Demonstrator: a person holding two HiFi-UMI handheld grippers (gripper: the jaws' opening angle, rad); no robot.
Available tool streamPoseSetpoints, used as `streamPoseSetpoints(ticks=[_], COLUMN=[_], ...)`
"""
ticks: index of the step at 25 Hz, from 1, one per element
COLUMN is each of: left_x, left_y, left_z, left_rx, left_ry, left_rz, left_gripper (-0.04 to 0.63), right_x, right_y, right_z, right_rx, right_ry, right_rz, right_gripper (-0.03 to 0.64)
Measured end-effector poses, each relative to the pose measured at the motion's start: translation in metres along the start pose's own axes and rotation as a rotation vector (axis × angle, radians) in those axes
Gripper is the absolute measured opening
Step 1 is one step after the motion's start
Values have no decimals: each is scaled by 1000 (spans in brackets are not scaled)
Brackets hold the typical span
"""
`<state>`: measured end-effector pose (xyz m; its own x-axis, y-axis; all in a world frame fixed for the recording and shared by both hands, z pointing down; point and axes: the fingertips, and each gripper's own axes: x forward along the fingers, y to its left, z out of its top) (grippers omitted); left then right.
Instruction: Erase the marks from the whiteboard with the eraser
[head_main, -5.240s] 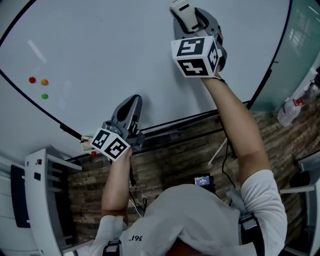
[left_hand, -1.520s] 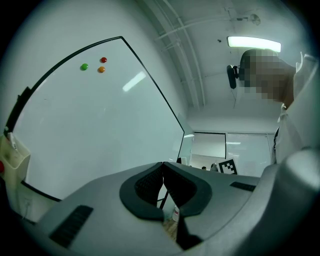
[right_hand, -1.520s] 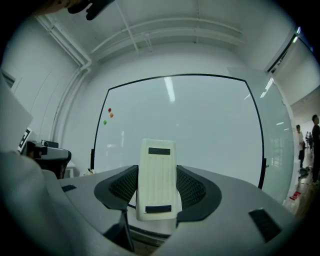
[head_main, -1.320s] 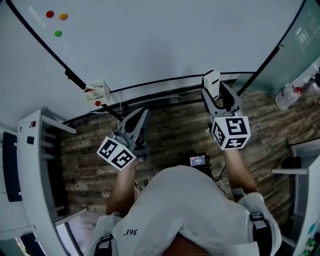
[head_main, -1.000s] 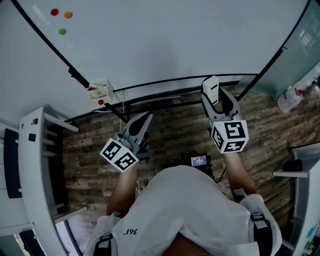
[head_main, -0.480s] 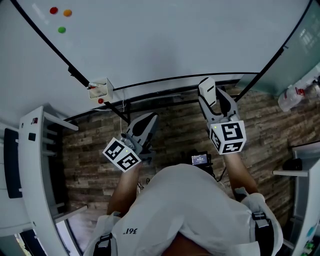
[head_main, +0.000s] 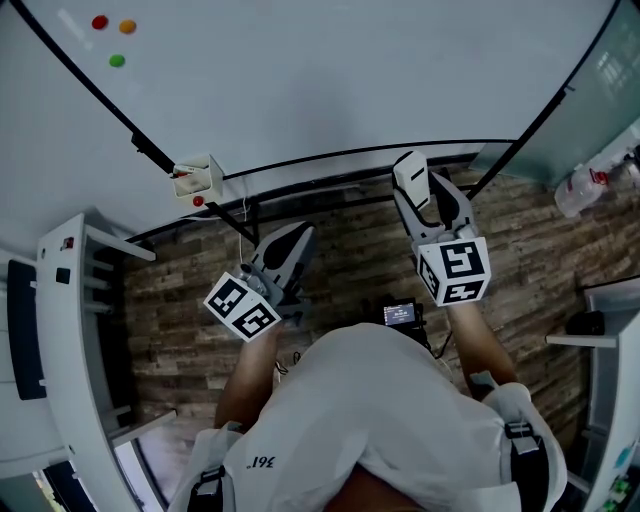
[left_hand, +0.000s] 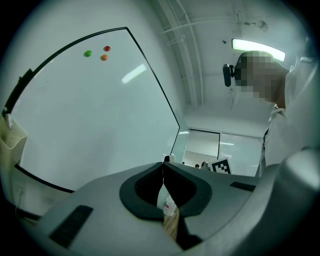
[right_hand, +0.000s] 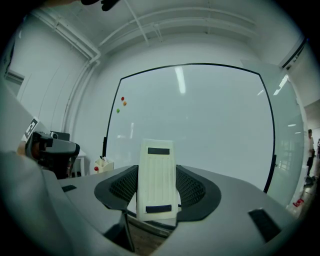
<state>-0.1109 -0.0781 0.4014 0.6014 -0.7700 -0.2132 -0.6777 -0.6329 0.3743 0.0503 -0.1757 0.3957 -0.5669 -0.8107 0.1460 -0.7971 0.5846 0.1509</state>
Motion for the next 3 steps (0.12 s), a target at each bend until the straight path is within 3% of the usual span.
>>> streamPoseSetpoints(ticks=[3], left_x=[1], left_y=[1], left_z=[0], left_rx=[5], left_ry=[-2], left_rz=[-2], left_gripper=[8], right_x=[2], right_y=[0], right_z=[0], right_rx=[-2], right_ry=[-2], right_rz=[0], right_gripper=[254])
